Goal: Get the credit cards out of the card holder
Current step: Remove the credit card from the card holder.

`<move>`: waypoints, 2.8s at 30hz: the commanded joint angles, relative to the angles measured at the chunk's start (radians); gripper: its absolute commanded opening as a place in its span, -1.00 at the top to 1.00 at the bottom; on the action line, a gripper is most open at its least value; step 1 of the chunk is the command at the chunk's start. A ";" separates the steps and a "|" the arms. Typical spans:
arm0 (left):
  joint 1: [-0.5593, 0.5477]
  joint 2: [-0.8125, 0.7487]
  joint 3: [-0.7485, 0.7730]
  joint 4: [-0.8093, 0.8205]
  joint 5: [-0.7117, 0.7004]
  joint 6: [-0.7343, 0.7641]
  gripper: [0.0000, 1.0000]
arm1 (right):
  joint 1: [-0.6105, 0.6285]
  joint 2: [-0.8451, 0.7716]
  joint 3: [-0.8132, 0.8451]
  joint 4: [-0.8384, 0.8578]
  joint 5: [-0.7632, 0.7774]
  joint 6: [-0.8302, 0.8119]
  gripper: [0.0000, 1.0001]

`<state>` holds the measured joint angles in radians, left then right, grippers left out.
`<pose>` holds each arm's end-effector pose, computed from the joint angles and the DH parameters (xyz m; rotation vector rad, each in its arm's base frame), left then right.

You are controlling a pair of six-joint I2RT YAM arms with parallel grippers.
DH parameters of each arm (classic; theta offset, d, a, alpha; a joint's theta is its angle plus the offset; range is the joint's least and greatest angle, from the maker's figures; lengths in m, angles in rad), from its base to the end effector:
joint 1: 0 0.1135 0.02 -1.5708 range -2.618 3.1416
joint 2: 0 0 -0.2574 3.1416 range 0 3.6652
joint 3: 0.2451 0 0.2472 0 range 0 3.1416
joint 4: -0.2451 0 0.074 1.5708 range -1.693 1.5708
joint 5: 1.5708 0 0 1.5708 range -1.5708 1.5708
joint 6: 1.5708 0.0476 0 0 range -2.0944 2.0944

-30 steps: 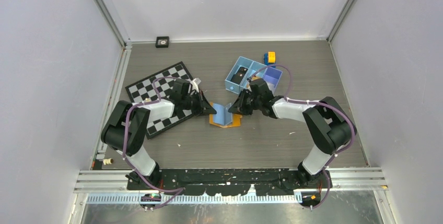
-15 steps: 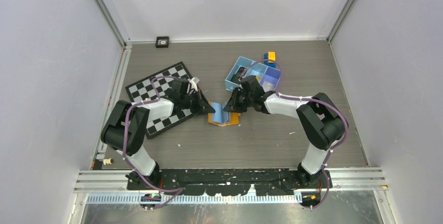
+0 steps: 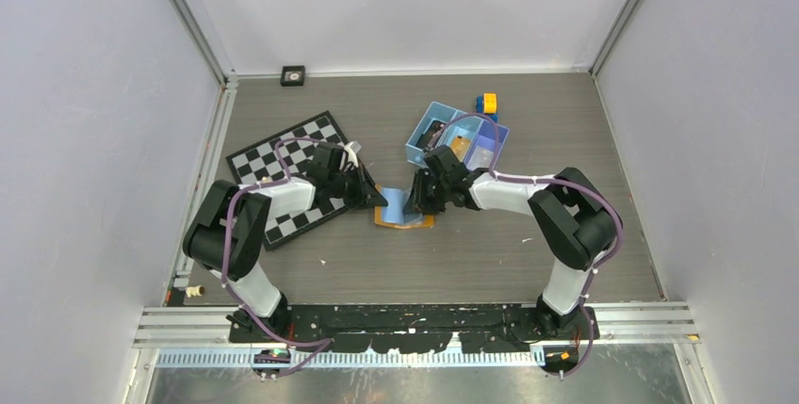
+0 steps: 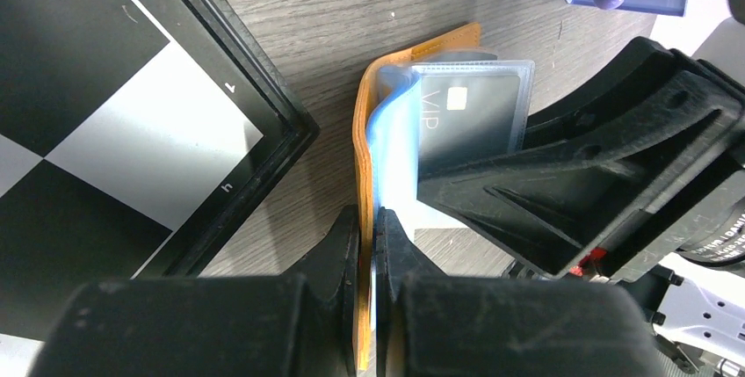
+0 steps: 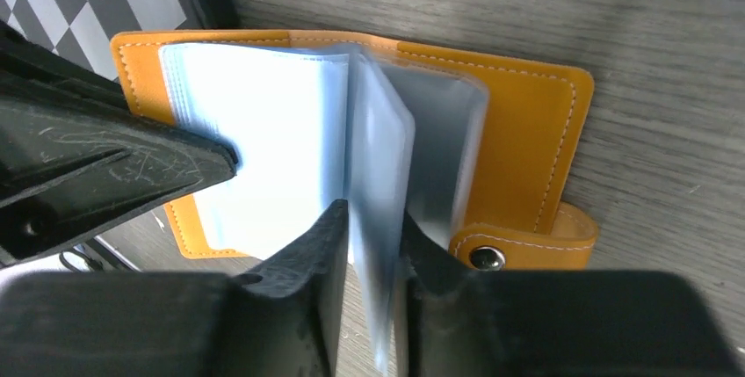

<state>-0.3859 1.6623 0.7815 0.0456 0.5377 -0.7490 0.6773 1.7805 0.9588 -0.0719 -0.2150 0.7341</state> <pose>0.2868 -0.1429 0.1379 -0.1958 2.5785 -1.1300 0.2713 0.2312 0.1366 -0.0253 2.6435 0.8203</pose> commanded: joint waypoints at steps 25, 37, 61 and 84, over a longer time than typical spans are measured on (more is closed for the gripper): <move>-0.002 0.005 0.027 -0.040 -0.039 0.033 1.00 | -0.067 -0.080 -0.041 0.052 -0.056 0.021 0.70; -0.003 0.016 0.029 -0.035 -0.029 0.029 1.00 | -0.009 -0.007 0.009 0.041 -0.044 0.004 0.73; -0.003 0.016 0.001 0.044 0.033 -0.019 0.55 | 0.000 -0.079 -0.063 0.211 -0.097 0.044 0.99; -0.001 0.075 -0.079 0.393 0.191 -0.163 0.68 | -0.076 -0.208 -0.202 0.397 -0.150 0.136 0.99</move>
<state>-0.3843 1.7481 0.6834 0.3637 0.6827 -0.9009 0.6109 1.6436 0.7712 0.2283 -0.3428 0.8463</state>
